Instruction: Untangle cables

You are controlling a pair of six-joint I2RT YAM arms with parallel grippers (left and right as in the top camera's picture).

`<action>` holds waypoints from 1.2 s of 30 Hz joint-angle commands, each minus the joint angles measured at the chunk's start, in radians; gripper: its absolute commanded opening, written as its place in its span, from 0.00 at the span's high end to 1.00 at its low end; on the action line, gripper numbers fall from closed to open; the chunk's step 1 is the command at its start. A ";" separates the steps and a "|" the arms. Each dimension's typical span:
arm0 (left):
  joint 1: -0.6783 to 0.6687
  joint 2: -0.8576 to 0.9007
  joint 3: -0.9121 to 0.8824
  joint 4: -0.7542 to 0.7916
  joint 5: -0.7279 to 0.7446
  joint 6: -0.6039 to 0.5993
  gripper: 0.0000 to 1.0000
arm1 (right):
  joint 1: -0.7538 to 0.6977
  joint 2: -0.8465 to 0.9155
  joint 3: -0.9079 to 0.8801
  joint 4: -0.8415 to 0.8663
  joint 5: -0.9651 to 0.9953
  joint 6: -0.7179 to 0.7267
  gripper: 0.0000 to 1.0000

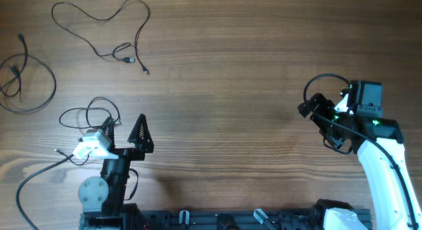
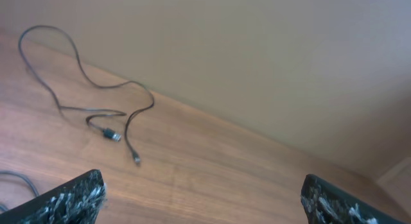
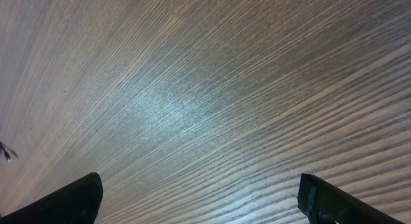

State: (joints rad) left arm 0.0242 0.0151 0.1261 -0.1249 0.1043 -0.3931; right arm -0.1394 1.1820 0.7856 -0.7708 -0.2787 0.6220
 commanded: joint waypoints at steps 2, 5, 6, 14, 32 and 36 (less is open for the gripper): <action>-0.005 -0.008 -0.095 0.048 -0.099 0.020 0.00 | -0.002 0.006 -0.009 0.000 0.020 -0.018 0.00; -0.005 -0.008 -0.119 0.048 -0.090 0.032 0.00 | -0.002 0.006 -0.009 0.000 0.020 -0.018 0.00; -0.005 -0.008 -0.119 0.049 -0.090 0.051 0.00 | -0.002 0.006 -0.009 0.000 0.020 -0.018 0.00; -0.005 -0.007 -0.119 0.048 -0.087 0.095 0.00 | -0.002 0.006 -0.009 0.000 0.020 -0.018 0.00; -0.005 -0.007 -0.119 0.048 -0.087 0.095 0.00 | -0.002 0.006 -0.009 0.003 0.020 -0.018 0.00; -0.005 -0.007 -0.119 0.048 -0.087 0.095 0.00 | -0.002 0.006 -0.009 0.003 0.020 -0.018 0.00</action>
State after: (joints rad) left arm 0.0242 0.0147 0.0177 -0.0814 0.0261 -0.3187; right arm -0.1394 1.1820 0.7856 -0.7704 -0.2787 0.6220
